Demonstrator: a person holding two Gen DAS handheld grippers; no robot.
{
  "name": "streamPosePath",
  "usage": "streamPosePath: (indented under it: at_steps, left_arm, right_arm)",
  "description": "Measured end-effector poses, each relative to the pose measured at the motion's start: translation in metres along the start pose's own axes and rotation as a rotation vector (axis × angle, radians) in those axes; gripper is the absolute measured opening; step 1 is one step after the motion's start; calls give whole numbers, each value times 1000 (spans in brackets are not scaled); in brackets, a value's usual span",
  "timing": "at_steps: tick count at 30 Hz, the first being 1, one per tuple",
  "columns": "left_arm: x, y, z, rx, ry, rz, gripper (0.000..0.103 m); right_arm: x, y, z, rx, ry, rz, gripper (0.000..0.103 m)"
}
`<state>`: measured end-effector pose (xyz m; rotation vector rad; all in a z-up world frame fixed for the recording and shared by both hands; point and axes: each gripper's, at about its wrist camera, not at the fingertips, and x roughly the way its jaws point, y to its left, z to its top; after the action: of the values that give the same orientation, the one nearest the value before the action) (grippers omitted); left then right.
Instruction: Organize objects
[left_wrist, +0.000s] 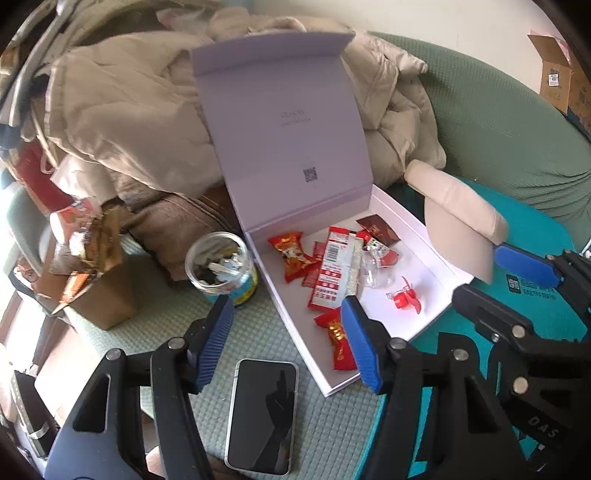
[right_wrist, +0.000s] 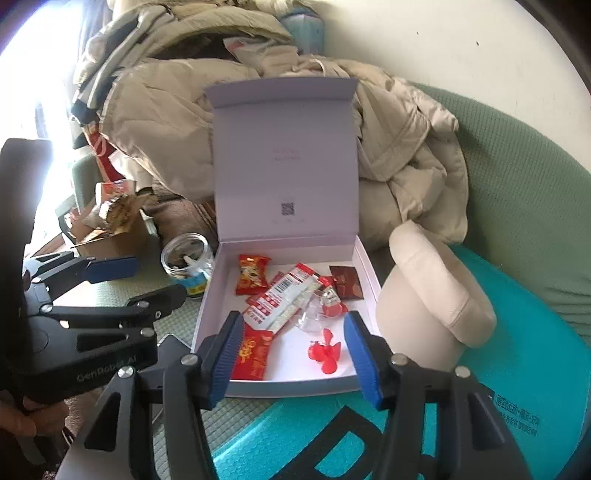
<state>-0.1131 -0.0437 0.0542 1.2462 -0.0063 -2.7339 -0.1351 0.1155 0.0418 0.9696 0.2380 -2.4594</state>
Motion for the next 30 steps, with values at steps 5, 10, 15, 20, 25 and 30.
streamPosePath:
  at_steps: [5,10,15,20,25,30]
  left_arm:
    - [-13,7,-9,-13,-5,2,61]
    - [-28,11,-20,-13,-15,-1,61]
    - [-47,10,-31,-3,-38,2,64]
    - [-59,7,-44,-8,-39,2,66]
    - [-69,3,-56,-13,-41,1,69]
    - [-76,-3,-71,-13,-42,-12,72]
  right_arm:
    - [-19,10,-5,-6,-20,-3,58]
    - [-36,16,-13,3,-29,-20,58]
    - [-52,24,-24,9,-34,-35,58]
    - [-64,30,-36,13,-26,-46,59]
    - [-76,33,-50,12,-18,-55,59]
    - [-85,35,-65,11,-5,-59,60]
